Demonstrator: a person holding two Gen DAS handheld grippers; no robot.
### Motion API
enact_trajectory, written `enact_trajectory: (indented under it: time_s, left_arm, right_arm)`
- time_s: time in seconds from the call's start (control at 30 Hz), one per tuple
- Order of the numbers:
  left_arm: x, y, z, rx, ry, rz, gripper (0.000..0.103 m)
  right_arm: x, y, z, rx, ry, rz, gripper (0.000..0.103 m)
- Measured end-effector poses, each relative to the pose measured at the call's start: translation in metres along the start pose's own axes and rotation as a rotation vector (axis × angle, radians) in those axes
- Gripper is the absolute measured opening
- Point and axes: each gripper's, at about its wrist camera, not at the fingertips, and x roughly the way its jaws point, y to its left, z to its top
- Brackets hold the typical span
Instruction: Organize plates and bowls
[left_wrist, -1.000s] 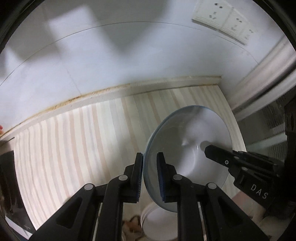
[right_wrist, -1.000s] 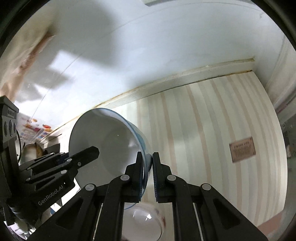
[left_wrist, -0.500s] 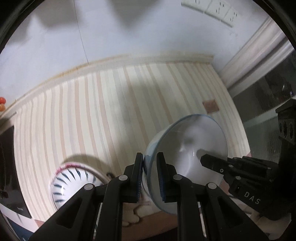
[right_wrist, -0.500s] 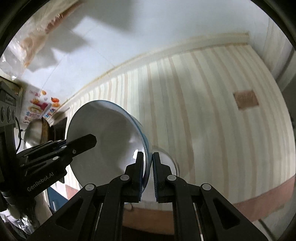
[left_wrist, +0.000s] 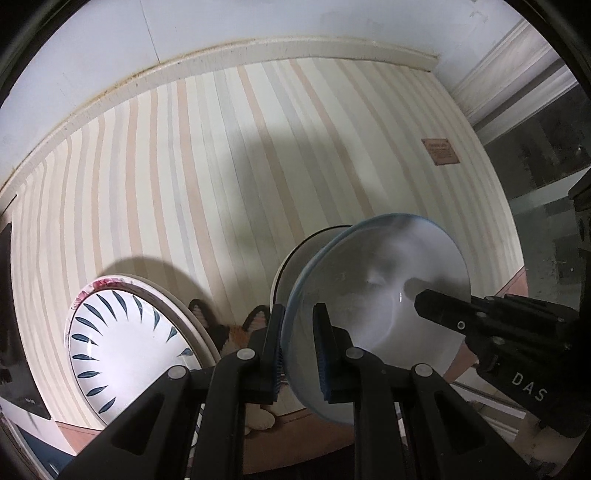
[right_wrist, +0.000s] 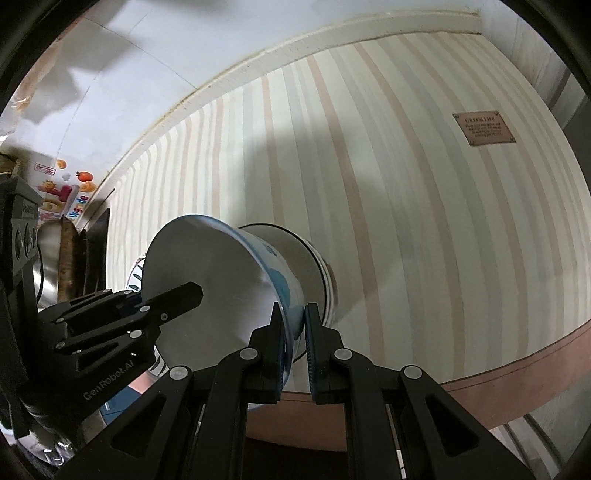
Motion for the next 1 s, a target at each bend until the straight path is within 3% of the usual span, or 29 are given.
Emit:
enact_trajectory:
  time_s: [1.0]
  left_arm:
    - [0.015, 0.003, 0.004, 0.008, 0.032, 0.054, 0.014]
  right_arm:
    - [0.015, -0.003, 0.013, 0.029, 0.072, -0.029, 0.017]
